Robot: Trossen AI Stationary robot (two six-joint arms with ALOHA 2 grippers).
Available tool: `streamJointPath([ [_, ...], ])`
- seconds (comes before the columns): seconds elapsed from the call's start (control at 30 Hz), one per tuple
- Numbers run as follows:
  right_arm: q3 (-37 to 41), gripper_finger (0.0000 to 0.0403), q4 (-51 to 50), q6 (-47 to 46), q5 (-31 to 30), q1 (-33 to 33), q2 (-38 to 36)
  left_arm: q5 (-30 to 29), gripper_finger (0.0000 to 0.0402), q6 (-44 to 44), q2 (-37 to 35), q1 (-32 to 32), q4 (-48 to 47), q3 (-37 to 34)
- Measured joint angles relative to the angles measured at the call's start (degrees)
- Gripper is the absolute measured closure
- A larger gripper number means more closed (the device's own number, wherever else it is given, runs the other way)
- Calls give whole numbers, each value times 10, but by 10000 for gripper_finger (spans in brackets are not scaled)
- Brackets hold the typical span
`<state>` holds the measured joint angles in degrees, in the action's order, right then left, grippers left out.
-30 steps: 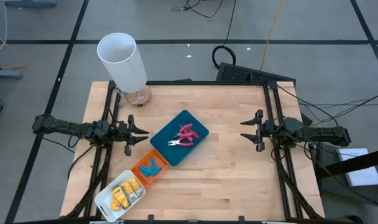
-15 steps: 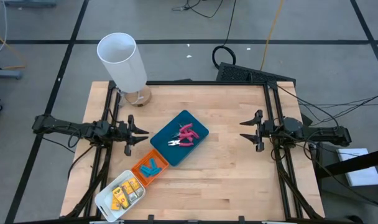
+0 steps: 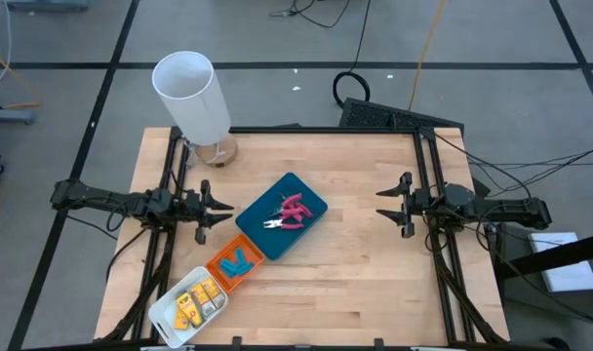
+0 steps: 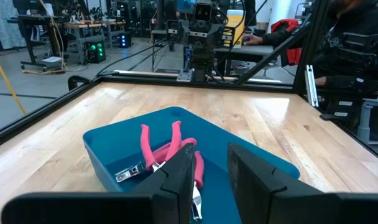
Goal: Pick & Place School Supplies
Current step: Return to Home Position
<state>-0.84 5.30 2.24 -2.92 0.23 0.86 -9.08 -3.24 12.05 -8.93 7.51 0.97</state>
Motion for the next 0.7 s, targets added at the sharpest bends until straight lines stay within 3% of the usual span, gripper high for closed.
streamJointPath([
  [0.7, 0, 175, 0, 0, 0, 0, 0, 0, 304, 0, 0, 0, 0, 0],
])
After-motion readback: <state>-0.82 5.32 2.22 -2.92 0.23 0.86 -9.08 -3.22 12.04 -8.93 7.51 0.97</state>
